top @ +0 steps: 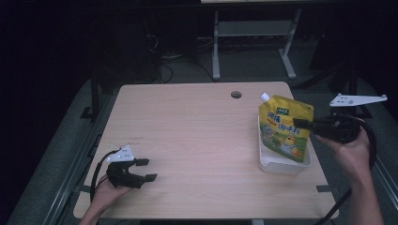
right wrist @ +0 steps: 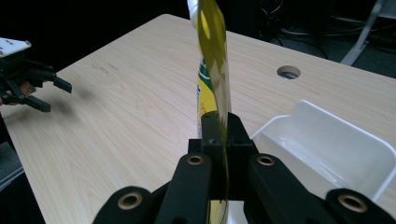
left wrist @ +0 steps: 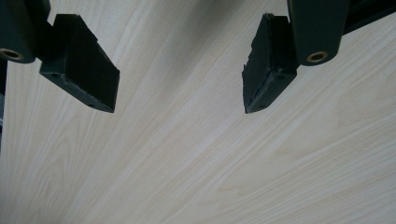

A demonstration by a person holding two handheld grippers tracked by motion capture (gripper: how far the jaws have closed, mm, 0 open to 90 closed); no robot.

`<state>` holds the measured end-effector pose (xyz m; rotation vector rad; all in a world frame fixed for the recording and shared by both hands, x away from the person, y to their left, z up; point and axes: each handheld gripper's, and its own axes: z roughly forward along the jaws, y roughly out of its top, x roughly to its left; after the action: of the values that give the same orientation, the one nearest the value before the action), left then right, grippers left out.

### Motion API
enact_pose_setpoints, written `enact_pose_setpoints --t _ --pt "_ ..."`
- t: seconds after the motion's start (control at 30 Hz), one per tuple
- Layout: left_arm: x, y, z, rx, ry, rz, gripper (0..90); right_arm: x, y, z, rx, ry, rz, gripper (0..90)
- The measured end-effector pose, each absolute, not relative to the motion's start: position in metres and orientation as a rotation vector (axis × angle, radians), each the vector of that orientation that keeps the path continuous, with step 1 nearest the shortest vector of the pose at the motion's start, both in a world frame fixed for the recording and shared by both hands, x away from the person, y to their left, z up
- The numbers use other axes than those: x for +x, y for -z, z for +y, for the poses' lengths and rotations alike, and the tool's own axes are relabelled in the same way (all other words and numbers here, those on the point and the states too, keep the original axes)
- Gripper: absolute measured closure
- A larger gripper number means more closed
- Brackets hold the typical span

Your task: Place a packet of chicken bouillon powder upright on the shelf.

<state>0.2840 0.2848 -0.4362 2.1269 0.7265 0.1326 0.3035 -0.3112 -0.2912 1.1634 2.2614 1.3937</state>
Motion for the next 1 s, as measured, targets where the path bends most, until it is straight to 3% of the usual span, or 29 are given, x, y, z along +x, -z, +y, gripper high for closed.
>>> enact_pose_setpoints --t 1.0 --pt "0.284 0.437 0.285 2.129 -0.130 0.730 27.2 0.310 0.340 -0.323 1.312 -1.387 2.237 87.9"
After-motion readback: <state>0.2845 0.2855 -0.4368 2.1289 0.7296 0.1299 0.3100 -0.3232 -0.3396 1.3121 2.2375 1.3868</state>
